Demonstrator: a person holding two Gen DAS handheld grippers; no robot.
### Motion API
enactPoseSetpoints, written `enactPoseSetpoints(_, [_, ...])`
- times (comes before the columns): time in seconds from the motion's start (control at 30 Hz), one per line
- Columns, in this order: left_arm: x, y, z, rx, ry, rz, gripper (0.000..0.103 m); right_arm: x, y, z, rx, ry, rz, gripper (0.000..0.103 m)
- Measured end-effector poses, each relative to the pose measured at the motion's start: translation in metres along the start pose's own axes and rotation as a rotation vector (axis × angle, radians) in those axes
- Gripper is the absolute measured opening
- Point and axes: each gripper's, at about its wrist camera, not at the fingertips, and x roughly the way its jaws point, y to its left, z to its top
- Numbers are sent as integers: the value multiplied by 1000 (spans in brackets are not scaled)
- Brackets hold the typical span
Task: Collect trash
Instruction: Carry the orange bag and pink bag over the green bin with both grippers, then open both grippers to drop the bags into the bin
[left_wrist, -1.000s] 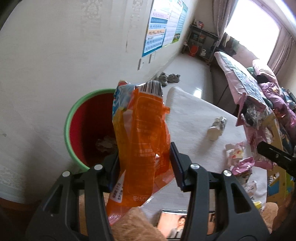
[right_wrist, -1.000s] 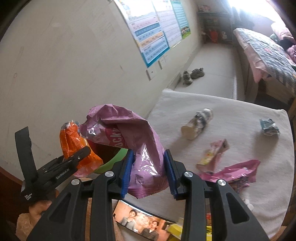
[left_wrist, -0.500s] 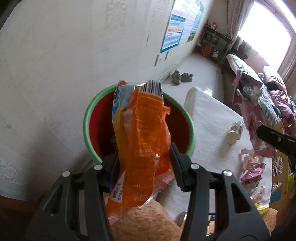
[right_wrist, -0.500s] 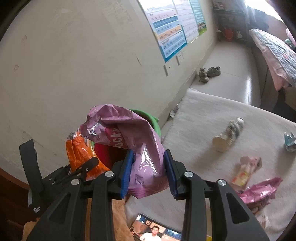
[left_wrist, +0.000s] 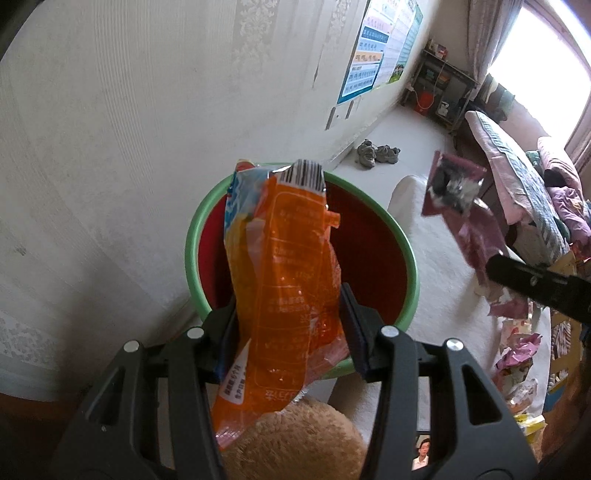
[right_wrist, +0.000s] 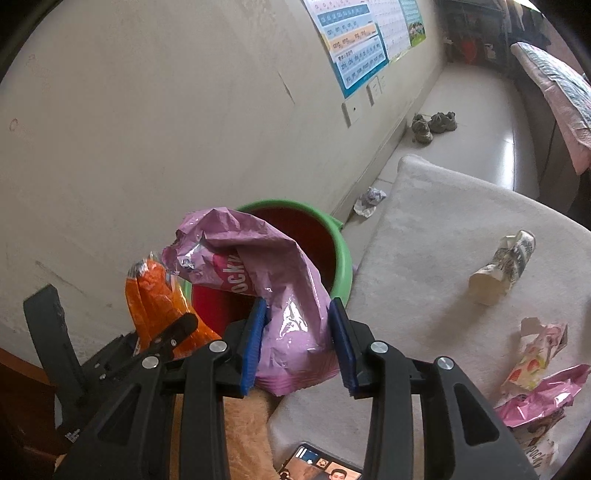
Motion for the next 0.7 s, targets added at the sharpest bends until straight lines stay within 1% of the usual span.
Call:
enactPoseSetpoints(0.3, [4, -2, -3, 3, 16, 6, 47, 7, 2, 5, 6, 4, 0, 36])
enactPoseSetpoints(0.57, [9, -3, 2, 4, 24, 15, 47, 12, 9, 9, -1, 9, 2, 36])
enactPoseSetpoints(0.63, [10, -3, 2, 0, 26, 16, 48, 13, 9, 11, 3, 7, 6, 38])
enactPoseSetpoints(0.67, [11, -3, 2, -1, 28, 16, 49, 13, 10, 12, 4, 3, 9, 42])
enactPoseSetpoints(0.7, [12, -3, 2, -2, 29, 17, 55, 13, 10, 12, 4, 0, 15, 46])
